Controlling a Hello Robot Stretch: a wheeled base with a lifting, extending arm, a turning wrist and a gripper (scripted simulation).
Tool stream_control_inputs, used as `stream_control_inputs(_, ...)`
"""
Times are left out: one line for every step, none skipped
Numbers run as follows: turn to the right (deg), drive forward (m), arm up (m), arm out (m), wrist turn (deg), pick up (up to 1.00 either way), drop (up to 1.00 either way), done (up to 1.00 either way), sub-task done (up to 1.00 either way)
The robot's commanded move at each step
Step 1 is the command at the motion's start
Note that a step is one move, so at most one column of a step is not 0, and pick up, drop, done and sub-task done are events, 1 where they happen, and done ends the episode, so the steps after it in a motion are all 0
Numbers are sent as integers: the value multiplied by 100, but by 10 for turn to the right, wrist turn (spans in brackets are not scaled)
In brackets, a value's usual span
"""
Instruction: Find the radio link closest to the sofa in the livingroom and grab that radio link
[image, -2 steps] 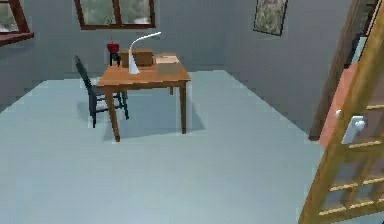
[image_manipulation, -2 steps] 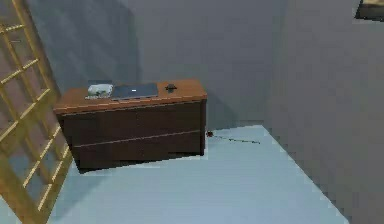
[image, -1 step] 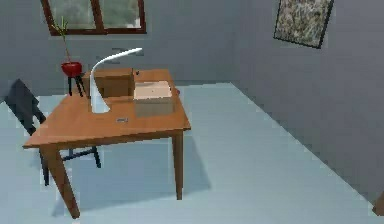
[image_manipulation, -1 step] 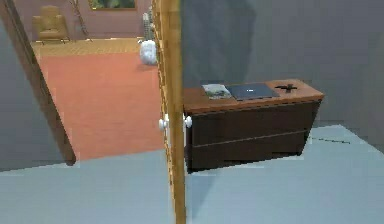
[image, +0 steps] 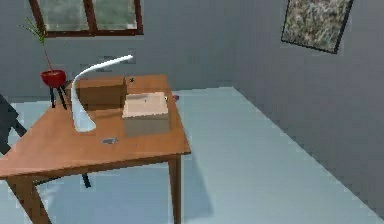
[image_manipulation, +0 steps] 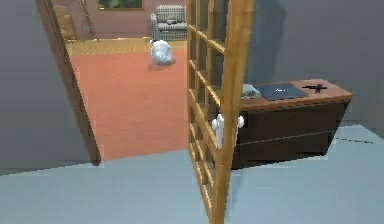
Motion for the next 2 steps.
stream_control_inputs(450, 0, 0, 0, 0, 0, 0, 0, 0)
stream_control_inputs(210, 0, 0, 0, 0, 0, 0, 0, 0)
